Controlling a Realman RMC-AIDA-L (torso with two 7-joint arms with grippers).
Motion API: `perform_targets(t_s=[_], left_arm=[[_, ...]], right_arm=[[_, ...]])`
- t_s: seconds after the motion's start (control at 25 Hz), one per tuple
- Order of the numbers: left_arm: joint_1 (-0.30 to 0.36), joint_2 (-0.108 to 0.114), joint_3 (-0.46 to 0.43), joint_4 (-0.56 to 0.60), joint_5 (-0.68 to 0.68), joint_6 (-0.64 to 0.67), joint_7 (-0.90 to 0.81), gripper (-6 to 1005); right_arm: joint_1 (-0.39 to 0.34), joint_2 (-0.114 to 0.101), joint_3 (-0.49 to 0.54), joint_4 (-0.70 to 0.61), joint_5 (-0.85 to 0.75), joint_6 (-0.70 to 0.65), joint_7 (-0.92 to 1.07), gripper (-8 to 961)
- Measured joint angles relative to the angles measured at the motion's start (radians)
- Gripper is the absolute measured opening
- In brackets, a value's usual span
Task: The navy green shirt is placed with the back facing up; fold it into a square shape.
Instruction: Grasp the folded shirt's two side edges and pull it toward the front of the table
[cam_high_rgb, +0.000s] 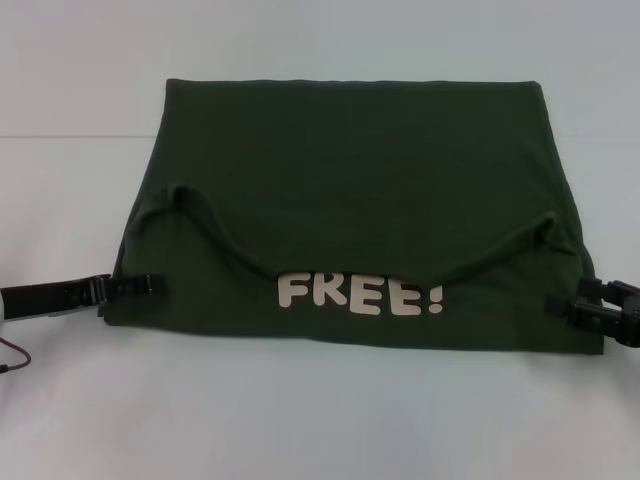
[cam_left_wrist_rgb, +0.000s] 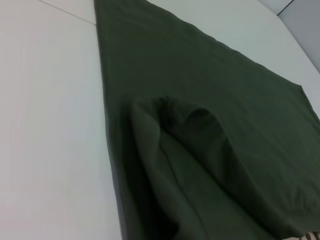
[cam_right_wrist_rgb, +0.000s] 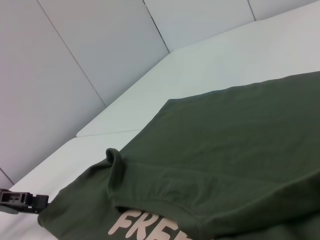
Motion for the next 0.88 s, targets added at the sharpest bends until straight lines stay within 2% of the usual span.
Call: perform_targets(t_s=[0.4, 0.64, 0.88], left_arm=[[-0.015, -0.002, 0.008, 0.009, 0.000, 0.044, -0.006, 876], [-0.013, -0.008, 0.016, 0.012, 0.036, -0.016, -0.013, 807], [-0.027, -0.017, 0.016, 0.023, 0.108, -0.035, -0.033, 630]], right_arm=[[0.000, 0.002, 0.000, 0.000, 0.000, 0.000, 0.005, 932], [0.000, 0.002, 0.000, 0.000, 0.000, -0.007, 0.009, 932], [0.000, 0.002, 0.000, -0.002, 0.000, -0.011, 0.010, 931]])
